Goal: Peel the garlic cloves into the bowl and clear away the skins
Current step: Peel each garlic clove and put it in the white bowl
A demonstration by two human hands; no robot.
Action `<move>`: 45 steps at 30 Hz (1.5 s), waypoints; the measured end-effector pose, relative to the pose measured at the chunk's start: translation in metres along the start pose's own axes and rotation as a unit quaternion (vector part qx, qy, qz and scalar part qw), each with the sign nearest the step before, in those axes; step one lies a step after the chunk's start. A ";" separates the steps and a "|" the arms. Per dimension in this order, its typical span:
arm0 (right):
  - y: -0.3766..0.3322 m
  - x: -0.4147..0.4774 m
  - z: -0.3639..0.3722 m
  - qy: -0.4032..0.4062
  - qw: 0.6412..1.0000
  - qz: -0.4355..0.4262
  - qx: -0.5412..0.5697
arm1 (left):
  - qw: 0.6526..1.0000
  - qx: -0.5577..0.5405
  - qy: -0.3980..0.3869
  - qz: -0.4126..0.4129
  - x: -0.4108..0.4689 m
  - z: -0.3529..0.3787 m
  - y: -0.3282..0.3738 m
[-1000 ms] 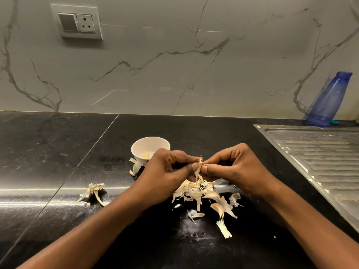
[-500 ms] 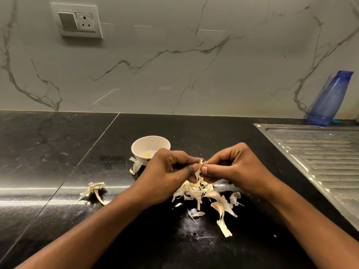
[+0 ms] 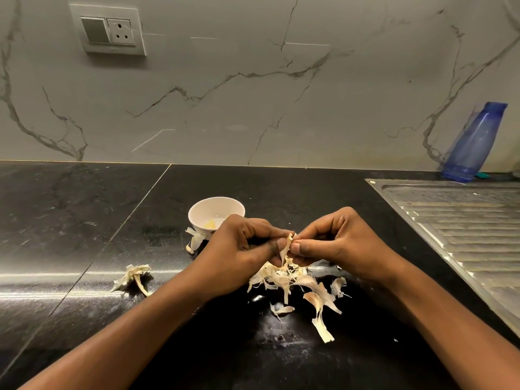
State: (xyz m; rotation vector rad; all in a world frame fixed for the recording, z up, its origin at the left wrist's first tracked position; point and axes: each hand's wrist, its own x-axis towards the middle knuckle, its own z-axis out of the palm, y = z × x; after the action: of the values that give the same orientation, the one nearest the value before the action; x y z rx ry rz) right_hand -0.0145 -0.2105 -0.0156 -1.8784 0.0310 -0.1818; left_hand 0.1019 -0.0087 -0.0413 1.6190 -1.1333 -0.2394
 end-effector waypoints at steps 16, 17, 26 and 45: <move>0.001 -0.001 0.002 0.000 1.000 0.006 0.004 | 1.000 0.002 -0.015 0.003 -0.001 0.001 -0.002; 0.002 0.000 0.002 0.003 1.000 0.008 0.003 | 1.000 0.003 -0.015 0.003 -0.001 0.001 -0.002; 0.005 0.002 0.005 0.038 0.999 -0.005 -0.016 | 1.000 0.018 -0.013 0.008 -0.001 0.003 -0.001; 0.001 0.004 0.000 0.034 0.999 -0.027 0.031 | 0.990 -0.126 0.034 -0.063 0.001 -0.003 0.010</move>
State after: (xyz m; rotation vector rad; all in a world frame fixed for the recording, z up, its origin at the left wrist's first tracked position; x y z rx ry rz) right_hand -0.0107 -0.2107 -0.0158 -1.8126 0.0213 -0.2809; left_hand 0.0991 -0.0066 -0.0315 1.4640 -0.9112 -0.3908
